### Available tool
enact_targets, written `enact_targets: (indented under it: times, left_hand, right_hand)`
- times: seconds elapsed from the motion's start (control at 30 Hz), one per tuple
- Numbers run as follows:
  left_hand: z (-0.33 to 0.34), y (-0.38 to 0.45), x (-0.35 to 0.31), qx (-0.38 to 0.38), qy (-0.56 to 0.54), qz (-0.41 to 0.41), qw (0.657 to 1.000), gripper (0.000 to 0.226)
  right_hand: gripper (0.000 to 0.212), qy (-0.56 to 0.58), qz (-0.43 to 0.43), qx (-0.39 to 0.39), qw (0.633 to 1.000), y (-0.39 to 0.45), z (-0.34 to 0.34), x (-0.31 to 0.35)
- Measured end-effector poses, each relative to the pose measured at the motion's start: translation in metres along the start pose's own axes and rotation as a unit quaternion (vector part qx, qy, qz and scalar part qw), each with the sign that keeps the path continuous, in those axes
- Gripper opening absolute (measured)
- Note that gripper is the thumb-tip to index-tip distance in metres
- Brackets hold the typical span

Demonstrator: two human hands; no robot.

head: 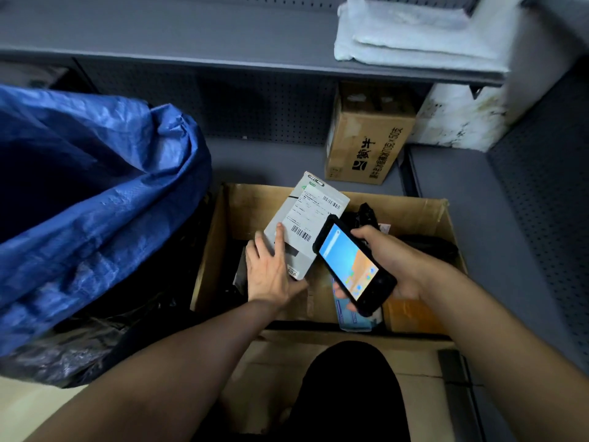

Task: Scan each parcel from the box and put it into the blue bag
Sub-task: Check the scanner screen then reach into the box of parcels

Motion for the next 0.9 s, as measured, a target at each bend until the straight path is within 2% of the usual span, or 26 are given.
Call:
enact_targets:
  times: [0.13, 0.4, 0.67, 0.83, 0.9]
  left_hand:
    - [-0.027, 0.002, 0.003, -0.025, 0.0, 0.024, 0.999, 0.129]
    - [-0.063, 0.007, 0.015, -0.063, 0.027, 0.042, 0.997, 0.137]
    - [-0.08, 0.004, 0.01, -0.082, 0.023, 0.056, 0.995, 0.134]
    - [-0.089, -0.001, 0.01, -0.088, 0.022, 0.053, 0.994, 0.132]
    - [-0.097, -0.002, 0.009, -0.087, 0.02, 0.047, 0.995, 0.132]
  right_hand:
    - [0.068, 0.031, 0.018, 0.017, 0.999, -0.014, 0.013, -0.001]
    - [0.074, 0.006, 0.01, 0.031, 0.999, -0.041, 0.025, 0.0]
    - [0.074, -0.001, 0.008, 0.037, 0.999, -0.051, 0.029, -0.004]
    - [0.076, -0.012, -0.015, 0.01, 1.0, -0.059, 0.027, -0.001]
    - [0.077, -0.052, -0.035, -0.041, 0.997, -0.062, 0.023, 0.003]
Point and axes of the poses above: each hand's wrist, its own y-axis towards the middle knuckle, its own z-axis out of the palm, x = y × z, the point moved 8 cm from there along y, towards the middle knuckle, and after that the axes turned 7 degrees about -y, right-handed, at the moved point
